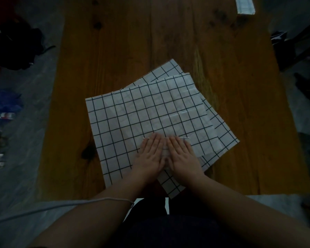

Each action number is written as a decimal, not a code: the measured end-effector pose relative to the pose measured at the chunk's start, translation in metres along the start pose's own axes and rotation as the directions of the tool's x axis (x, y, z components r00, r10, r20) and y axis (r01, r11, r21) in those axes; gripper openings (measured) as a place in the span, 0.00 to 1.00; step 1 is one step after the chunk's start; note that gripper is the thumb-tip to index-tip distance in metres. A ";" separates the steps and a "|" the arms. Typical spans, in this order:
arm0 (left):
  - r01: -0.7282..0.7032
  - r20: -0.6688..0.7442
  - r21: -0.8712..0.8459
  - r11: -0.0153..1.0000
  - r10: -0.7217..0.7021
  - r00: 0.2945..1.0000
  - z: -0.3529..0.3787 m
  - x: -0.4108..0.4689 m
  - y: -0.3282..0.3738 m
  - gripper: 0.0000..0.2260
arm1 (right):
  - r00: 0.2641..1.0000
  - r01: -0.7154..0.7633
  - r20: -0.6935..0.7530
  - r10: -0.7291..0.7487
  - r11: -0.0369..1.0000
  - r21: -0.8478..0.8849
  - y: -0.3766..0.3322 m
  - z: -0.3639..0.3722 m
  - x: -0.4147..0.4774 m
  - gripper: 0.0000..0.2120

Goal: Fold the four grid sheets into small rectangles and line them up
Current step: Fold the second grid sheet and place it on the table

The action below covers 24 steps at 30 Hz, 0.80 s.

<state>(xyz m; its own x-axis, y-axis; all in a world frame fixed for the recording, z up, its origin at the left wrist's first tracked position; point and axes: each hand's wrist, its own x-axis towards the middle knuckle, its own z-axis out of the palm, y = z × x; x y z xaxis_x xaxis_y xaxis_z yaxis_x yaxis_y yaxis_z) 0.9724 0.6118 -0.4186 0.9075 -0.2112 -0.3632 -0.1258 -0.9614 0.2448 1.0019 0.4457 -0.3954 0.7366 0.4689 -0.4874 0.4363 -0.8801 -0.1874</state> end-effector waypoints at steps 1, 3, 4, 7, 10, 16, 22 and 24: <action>0.008 -0.010 0.000 1.000 -0.008 1.000 0.001 -0.001 -0.001 0.31 | 1.000 -0.007 -0.012 0.007 1.000 0.001 0.002 0.002 -0.001 0.33; 0.041 -0.042 -0.028 0.999 -0.042 0.998 0.002 -0.002 -0.004 0.32 | 0.998 -0.027 -0.048 0.027 1.000 0.012 0.006 0.004 -0.003 0.32; 0.058 -0.043 -0.033 0.998 -0.059 0.997 0.001 -0.004 -0.006 0.32 | 0.997 -0.041 -0.059 0.042 0.999 0.015 0.008 0.005 -0.005 0.31; 0.101 -0.043 -0.023 0.995 -0.102 0.994 0.000 -0.009 -0.013 0.32 | 0.991 -0.107 -0.080 0.108 0.994 0.016 0.021 0.004 -0.010 0.31; 0.112 -0.052 -0.042 0.993 -0.115 0.992 -0.003 -0.015 -0.014 0.31 | 0.983 -0.164 -0.082 0.166 0.986 0.027 0.028 0.005 -0.014 0.31; 0.038 0.010 -0.023 0.999 -0.037 0.999 -0.014 -0.002 0.013 0.32 | 0.996 -0.050 -0.070 0.052 0.998 0.029 -0.001 -0.008 -0.006 0.35; 0.041 0.051 0.021 0.999 -0.042 0.998 -0.009 0.002 0.012 0.30 | 0.999 0.008 -0.043 -0.008 1.000 0.004 0.010 -0.001 0.001 0.32; 0.068 0.034 -0.006 0.998 -0.068 0.997 -0.013 -0.004 0.002 0.30 | 0.998 -0.027 -0.058 0.027 1.000 0.013 0.021 -0.004 -0.003 0.30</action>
<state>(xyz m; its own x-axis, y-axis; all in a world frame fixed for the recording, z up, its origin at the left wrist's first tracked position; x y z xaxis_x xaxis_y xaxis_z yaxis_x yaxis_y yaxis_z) 0.9738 0.6131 -0.4051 0.8996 -0.1515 -0.4096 -0.0614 -0.9725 0.2246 1.0108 0.4261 -0.3942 0.7773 0.4481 -0.4416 0.4099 -0.8932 -0.1850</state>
